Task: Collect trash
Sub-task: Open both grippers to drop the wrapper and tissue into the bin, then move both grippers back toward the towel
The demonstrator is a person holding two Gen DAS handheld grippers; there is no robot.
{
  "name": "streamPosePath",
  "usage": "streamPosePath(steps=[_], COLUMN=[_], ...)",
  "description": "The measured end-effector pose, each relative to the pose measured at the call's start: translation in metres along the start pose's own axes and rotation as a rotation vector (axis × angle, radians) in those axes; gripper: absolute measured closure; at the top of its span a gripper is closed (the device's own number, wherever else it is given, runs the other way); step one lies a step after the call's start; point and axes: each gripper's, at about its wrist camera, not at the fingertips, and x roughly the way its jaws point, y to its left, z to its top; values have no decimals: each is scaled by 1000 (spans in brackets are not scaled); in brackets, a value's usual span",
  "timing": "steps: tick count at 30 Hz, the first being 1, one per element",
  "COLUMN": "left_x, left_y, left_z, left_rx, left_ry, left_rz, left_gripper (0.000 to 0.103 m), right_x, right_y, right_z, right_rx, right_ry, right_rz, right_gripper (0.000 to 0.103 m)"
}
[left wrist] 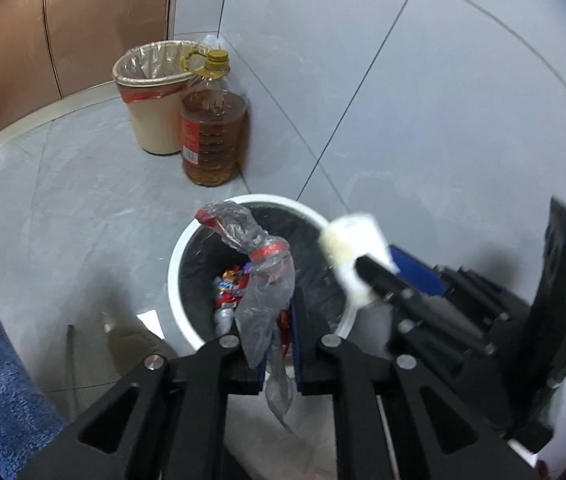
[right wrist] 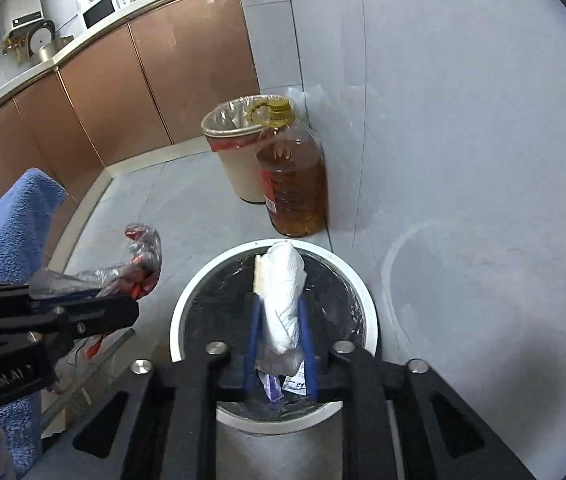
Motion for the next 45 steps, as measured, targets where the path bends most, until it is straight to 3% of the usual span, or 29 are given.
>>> streamPosePath(steps=[2,4,14,24,33,38,45], left_x=[-4,-10,-63,-181,-286,-334,-387], left_y=[2,3,8,11,10,10,19], left_z=[1,2,-2,-47,-112,-149,-204], left_rx=[-15,-34,-74,-93,-85,-102,-186], left_ry=[-16,-42,-164,-436,-625,-691,-762], left_rz=[-6,-13,-21,82,289,416,579], left_gripper=[69,56,55,55,55,39,32], right_x=[-1,-1,-34,-122,-215,-250,-285], right_y=[3,6,15,52,94,124,165], right_z=[0,0,7,30,38,33,18], right_rx=[-6,-2,-12,-85,-156,-218,-299], right_ry=[2,2,-48,-198,-368,-432,-476], right_rz=[-13,-19,-55,-23,59,106,187], right_gripper=[73,68,61,58,51,45,36])
